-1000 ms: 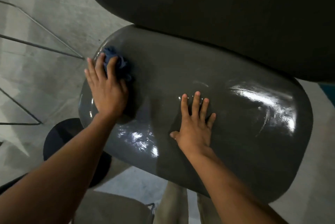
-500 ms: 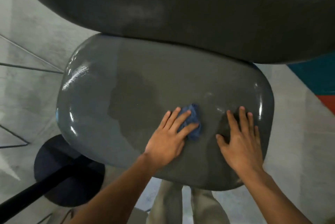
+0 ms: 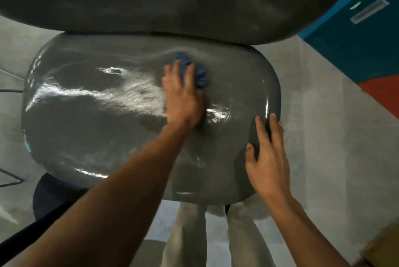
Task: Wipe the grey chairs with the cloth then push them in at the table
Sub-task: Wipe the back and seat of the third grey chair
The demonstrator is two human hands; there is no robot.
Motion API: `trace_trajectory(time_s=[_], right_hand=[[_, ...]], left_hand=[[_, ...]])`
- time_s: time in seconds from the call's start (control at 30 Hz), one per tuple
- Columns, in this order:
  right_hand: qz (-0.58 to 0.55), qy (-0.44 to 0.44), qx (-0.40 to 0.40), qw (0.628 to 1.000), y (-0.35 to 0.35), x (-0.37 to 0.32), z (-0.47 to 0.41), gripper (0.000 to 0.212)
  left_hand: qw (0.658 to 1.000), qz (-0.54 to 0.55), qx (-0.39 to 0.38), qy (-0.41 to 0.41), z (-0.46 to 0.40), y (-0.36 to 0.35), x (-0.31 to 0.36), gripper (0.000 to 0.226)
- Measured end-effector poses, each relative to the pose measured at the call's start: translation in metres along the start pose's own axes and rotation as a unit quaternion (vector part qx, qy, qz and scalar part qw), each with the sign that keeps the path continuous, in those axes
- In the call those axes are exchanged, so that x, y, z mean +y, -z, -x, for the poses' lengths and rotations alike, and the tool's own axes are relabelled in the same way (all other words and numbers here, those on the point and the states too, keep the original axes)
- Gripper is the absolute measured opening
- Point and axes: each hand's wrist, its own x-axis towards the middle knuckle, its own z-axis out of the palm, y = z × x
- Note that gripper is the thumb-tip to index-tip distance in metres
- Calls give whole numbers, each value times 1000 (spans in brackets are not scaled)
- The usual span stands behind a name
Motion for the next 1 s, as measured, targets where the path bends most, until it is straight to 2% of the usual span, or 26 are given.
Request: trace_trajectory(time_s=[0.1,0.17,0.23,0.33,0.4,0.5,0.6,0.67,0.73,0.83,1.0], right_hand=[[-33,15,19,999,5,6,2,68],[-55,8,19,998,10,9,4,68],[-70,-7,17,997,14,14,7,69],[-81,-6,18,997,18,20,15,67],[-103,-3,30,994,19,24,19,63],[-134,-18,37,990,18,30,21,60],[-157,-21,54,986,18,34,24,58],[-179,-28,55,982,17,36,27,58],[-195,-34,53,979,16,40,29,58],[-207,-53,61,975,16,43,31,59],[-221,-102,79,967,17,40,29,47]], left_hand=[[997,23,-20,-74,28,-24,73,67],[990,36,-50,-129,65,-32,86,63],[973,34,-84,-214,106,-29,67,60],[931,-63,-155,-325,161,-7,7,59],[929,-106,-163,-316,170,12,-36,57],[973,-90,-122,-176,139,24,-58,56],[998,-17,-56,-21,82,8,-16,60],[998,38,-30,26,45,-10,32,64],[997,65,-29,-8,28,-26,77,63],[991,72,-27,-106,42,-43,118,55],[953,45,-83,-289,115,-43,106,46]])
